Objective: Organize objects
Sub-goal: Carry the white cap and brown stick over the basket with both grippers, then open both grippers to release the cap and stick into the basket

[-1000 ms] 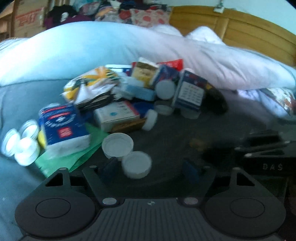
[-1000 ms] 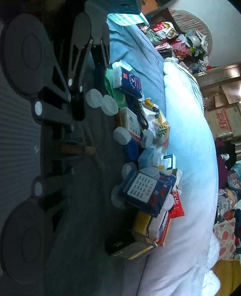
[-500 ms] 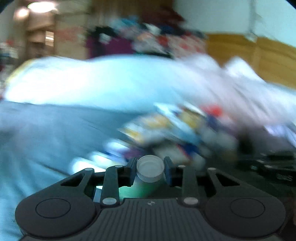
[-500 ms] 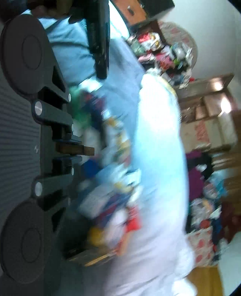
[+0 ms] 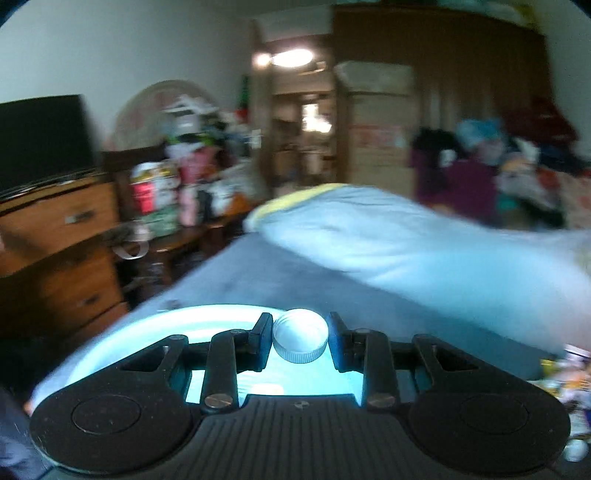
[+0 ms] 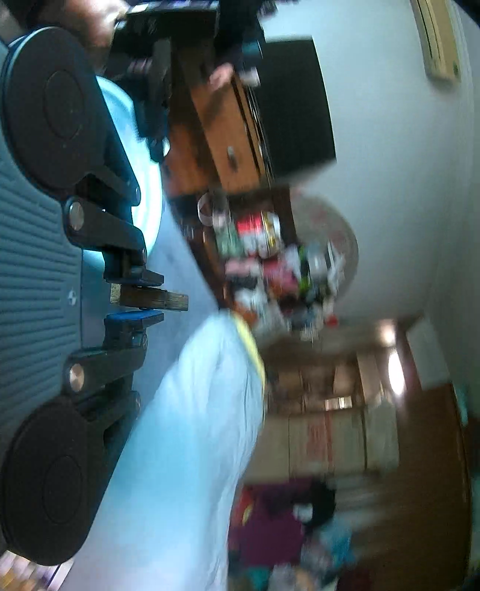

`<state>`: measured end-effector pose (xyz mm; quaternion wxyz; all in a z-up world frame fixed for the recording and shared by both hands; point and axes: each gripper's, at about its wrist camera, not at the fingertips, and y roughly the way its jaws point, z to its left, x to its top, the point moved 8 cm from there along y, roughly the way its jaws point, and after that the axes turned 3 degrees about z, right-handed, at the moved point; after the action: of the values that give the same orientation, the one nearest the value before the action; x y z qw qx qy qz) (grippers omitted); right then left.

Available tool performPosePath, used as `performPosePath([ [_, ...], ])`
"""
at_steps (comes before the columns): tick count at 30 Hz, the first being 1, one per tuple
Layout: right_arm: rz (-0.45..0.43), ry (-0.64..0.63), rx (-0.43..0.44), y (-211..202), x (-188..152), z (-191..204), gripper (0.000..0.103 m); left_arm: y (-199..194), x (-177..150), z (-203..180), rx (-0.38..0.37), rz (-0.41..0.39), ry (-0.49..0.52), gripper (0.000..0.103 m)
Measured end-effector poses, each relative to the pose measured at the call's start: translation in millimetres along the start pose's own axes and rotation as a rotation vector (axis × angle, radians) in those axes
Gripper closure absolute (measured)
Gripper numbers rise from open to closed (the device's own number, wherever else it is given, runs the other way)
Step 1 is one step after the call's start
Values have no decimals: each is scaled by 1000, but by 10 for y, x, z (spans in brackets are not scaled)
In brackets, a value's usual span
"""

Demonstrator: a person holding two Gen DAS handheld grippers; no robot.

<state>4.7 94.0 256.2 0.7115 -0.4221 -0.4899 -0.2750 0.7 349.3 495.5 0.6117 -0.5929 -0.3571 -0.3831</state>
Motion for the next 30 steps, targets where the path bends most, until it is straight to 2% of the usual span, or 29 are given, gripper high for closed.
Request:
performPosePath([
  [3,43,-27,71,401,183,429,88,92,33,459,66,42,-38,71],
  [6,111,-55,123,783,247,804,88,193,16,796,96,97,-72,71],
  [14,298,-56,185,1495,46,1509,88,416,-220,1244,96,192,-120,71],
  [21,344,-49,194,1717,-142,1625,88,626,-528,1332,97,262,-113,71],
  [30,354,-51,200,1831,-250,1667,88,617,-524,1351,89,248,-114,71],
])
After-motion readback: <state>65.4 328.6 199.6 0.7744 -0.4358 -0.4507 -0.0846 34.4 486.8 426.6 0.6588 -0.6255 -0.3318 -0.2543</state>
